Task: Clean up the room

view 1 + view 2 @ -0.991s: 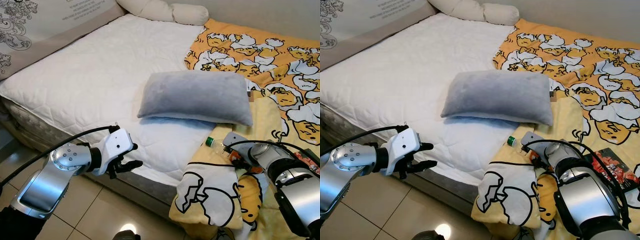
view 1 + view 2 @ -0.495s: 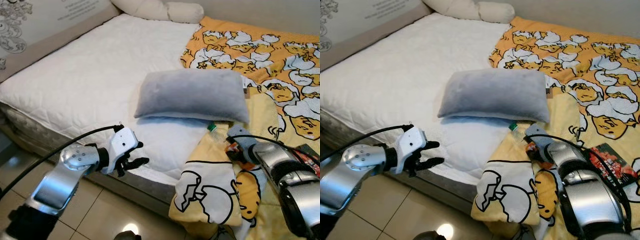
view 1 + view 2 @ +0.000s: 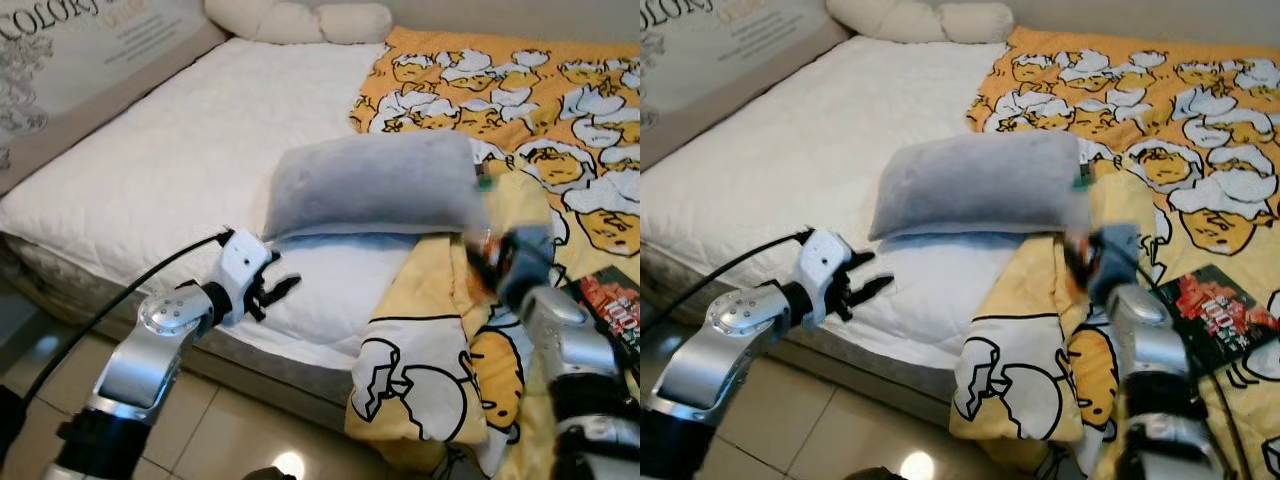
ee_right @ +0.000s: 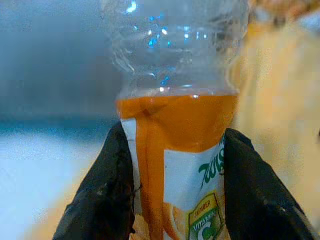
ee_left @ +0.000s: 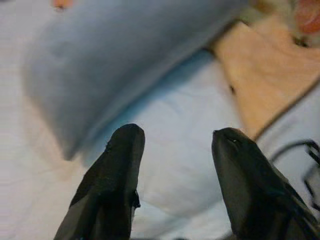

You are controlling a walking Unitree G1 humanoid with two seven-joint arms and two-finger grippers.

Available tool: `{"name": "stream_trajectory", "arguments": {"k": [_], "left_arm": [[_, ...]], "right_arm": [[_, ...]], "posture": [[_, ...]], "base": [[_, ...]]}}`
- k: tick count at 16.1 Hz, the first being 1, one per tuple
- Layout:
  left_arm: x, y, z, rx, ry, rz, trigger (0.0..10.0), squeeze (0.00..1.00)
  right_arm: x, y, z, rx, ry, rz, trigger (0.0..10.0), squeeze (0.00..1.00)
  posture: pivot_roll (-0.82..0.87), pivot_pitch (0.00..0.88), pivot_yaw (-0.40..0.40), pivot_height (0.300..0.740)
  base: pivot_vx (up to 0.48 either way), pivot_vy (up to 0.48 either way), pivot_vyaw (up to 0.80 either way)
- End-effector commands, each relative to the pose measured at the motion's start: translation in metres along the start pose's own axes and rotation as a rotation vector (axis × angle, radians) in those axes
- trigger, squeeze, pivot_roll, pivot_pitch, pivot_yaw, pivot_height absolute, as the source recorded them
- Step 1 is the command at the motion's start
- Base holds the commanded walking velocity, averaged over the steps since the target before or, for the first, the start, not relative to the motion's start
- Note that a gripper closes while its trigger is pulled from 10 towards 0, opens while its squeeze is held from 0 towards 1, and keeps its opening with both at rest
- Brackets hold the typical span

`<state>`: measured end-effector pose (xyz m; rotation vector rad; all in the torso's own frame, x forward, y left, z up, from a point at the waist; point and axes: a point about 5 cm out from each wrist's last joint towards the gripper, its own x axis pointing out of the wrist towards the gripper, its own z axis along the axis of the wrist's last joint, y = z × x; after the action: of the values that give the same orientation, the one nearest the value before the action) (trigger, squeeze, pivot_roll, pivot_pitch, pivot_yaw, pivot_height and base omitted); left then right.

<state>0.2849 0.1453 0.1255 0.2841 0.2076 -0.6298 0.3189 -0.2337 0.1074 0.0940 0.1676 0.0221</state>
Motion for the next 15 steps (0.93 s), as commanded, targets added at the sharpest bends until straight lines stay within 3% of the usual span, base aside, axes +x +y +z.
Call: {"name": "stream_trajectory", "arguments": {"k": [1, 3, 5, 9, 12, 15], "left_arm": [[-0.002, 0.005, -0.002, -0.008, -0.015, 0.096, 10.0, 0.00], [-0.002, 0.002, 0.001, -0.034, -0.052, 0.152, 10.0, 0.00], [-0.004, 0.001, 0.001, -0.055, -0.060, 0.225, 10.0, 0.00], [-0.007, 0.012, -0.003, -0.036, -0.042, 0.318, 10.0, 0.00], [-0.006, 0.016, -0.004, -0.016, -0.022, 0.362, 10.0, 0.00], [-0.006, 0.015, -0.008, -0.058, -0.003, 0.368, 10.0, 0.00]], "right_arm": [[-0.004, 0.015, 0.022, 0.033, -0.119, 0.015, 10.0, 0.00], [-0.012, 0.037, 0.025, 0.025, -0.164, 0.061, 10.0, 0.00], [-0.026, 0.070, 0.010, 0.060, -0.154, 0.130, 10.0, 0.00], [-0.035, 0.101, -0.002, 0.114, -0.111, 0.185, 10.0, 0.00], [-0.037, 0.102, -0.003, 0.117, -0.096, 0.172, 10.0, 0.00], [-0.035, 0.097, -0.003, 0.116, -0.096, 0.147, 10.0, 0.00]], "posture": [[-0.09, 0.000, 0.110, 0.740], [-0.08, 0.000, 0.093, 0.740], [-0.04, 0.000, 0.058, 0.740], [-0.03, 0.000, 0.048, 0.740], [-0.04, 0.000, 0.049, 0.740], [-0.03, 0.000, 0.042, 0.740]], "base": [[0.000, 0.000, 0.00], [0.000, 0.000, 0.00], [0.000, 0.000, 0.80], [0.000, 0.000, 0.80], [0.000, 0.000, 0.80], [0.000, 0.000, 0.80]]}}
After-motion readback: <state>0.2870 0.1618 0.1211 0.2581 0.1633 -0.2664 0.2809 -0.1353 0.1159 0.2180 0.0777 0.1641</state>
